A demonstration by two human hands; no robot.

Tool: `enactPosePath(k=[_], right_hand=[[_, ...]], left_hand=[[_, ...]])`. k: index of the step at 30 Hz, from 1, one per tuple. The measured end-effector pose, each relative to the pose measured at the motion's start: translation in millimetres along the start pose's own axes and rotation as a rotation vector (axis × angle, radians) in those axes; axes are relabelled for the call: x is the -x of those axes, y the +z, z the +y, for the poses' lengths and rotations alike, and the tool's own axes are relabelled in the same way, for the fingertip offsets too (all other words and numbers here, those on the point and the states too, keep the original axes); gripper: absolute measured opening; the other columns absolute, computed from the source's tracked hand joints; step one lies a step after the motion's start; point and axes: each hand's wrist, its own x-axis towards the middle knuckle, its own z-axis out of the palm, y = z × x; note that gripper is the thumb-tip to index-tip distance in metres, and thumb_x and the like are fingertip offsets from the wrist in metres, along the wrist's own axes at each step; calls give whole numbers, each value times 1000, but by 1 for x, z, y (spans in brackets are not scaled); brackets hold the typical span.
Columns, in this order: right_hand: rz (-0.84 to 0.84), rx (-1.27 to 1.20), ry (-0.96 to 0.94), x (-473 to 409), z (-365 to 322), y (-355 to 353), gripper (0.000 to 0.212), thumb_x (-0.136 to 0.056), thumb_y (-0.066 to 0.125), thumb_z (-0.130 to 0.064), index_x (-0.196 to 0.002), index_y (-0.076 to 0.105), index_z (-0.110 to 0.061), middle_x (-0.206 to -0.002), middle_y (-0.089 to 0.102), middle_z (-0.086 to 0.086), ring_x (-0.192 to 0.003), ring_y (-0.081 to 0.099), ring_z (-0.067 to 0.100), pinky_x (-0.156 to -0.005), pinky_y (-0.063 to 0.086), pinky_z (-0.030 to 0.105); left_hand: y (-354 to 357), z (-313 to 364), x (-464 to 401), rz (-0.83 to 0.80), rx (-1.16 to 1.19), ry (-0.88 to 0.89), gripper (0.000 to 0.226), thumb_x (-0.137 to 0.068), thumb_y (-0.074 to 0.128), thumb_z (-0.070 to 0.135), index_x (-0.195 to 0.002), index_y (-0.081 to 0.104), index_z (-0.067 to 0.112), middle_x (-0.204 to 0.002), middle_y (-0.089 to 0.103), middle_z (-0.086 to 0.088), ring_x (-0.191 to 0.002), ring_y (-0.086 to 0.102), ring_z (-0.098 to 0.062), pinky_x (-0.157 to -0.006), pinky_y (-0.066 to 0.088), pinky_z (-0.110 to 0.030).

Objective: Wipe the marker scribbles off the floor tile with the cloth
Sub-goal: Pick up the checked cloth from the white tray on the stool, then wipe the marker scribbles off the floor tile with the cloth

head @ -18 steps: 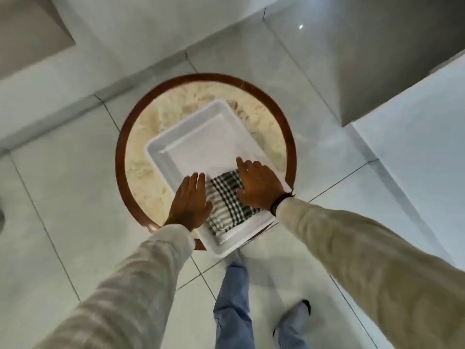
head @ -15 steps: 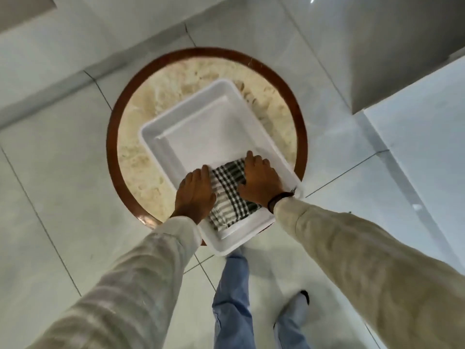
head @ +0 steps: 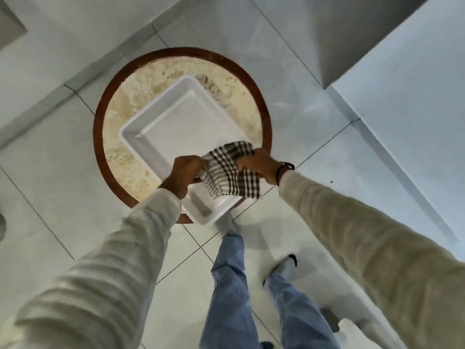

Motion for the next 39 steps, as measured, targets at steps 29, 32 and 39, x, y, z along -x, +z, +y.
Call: enactPosePath(k=[29, 32, 39], right_hand=[[702, -607, 391, -107, 603, -233, 44, -95, 57, -20, -135, 64, -1, -137, 68, 23, -125, 65, 41, -108, 56, 48], [947, -559, 374, -240, 690, -251, 36, -97, 52, -23, -115, 72, 2, -125, 73, 26, -108, 73, 43, -91, 62, 43], [841, 157, 105, -332, 697, -215, 77, -92, 56, -16, -165, 32, -15, -175, 25, 15, -164, 20, 34, -133, 19, 46]], left_hand=[[523, -270, -177, -360, -1549, 719, 53, -103, 54, 22, -155, 47, 16, -165, 45, -7, -155, 40, -31, -128, 32, -49], [586, -339, -313, -337, -1665, 828, 62, -107, 46, 23, -165, 29, 12, -178, 23, -8, -167, 19, -28, -135, 19, -52], [584, -374, -413, -203, -1698, 1148, 68, -110, 34, 28, -171, 11, 7, -182, -1, -13, -170, 5, -33, -136, 7, -56]])
